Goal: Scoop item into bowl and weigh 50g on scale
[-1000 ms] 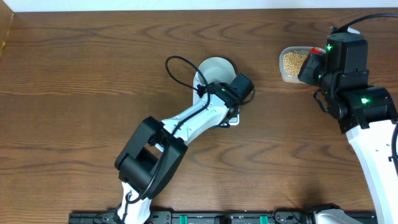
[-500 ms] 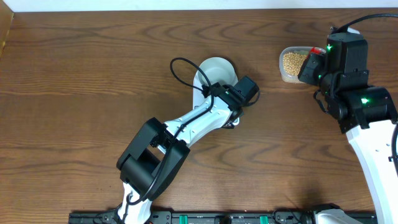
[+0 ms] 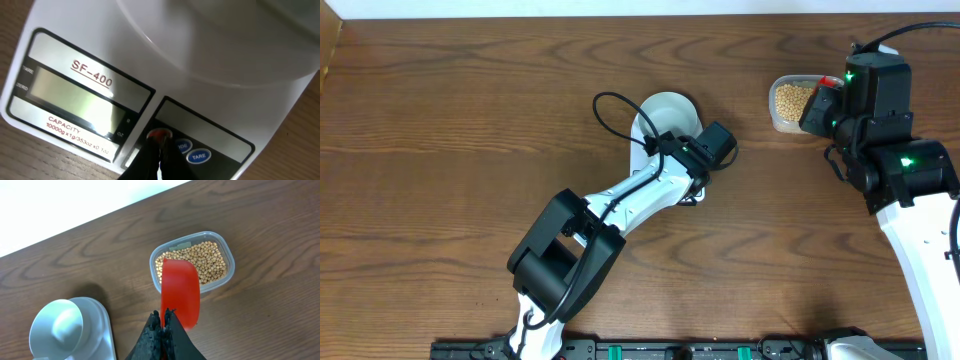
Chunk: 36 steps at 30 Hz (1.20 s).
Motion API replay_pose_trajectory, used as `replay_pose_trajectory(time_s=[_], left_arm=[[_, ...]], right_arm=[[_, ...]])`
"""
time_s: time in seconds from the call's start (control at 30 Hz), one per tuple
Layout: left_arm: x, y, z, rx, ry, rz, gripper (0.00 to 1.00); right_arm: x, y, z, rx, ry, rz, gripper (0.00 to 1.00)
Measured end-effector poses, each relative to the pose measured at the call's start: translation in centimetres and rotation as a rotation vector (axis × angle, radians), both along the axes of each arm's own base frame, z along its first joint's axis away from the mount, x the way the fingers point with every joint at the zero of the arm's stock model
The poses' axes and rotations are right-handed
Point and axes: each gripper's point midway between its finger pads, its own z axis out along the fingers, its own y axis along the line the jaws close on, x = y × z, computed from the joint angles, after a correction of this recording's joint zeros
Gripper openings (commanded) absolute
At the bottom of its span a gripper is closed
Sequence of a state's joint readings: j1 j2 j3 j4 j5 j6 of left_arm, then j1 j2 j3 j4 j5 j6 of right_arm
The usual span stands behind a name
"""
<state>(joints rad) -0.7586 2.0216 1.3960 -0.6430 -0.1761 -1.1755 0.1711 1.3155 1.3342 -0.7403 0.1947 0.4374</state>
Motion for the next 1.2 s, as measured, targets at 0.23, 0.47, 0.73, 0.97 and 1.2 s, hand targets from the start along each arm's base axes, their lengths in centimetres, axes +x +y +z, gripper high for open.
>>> replay_pose_trajectory(time_s=[0.23, 0.47, 0.73, 0.97, 1.2], left_arm=[[0.23, 0.36, 0.09, 0.019, -0.015, 0.008, 0.07], [0.33, 0.45, 0.13, 0.024, -0.021, 0.01, 0.07], [0.33, 0.45, 0.13, 0.024, -0.021, 0.01, 0.07], [0.33, 0.44, 0.13, 0.021, -0.021, 0.017, 0.07], [0.31, 0.46, 0.11, 0.017, -0.021, 0.031, 0.07]], right_arm=[[0.0, 0.0, 0.0, 0.0, 0.0, 0.0, 0.01], [0.0, 0.0, 0.0, 0.0, 0.0, 0.0, 0.01], [-0.01, 0.0, -0.01, 0.001, 0.0, 0.0, 0.01], [-0.01, 0.0, -0.01, 0.002, 0.001, -0.001, 0.01], [-0.02, 0.0, -0.02, 0.002, 0.001, -0.001, 0.01]])
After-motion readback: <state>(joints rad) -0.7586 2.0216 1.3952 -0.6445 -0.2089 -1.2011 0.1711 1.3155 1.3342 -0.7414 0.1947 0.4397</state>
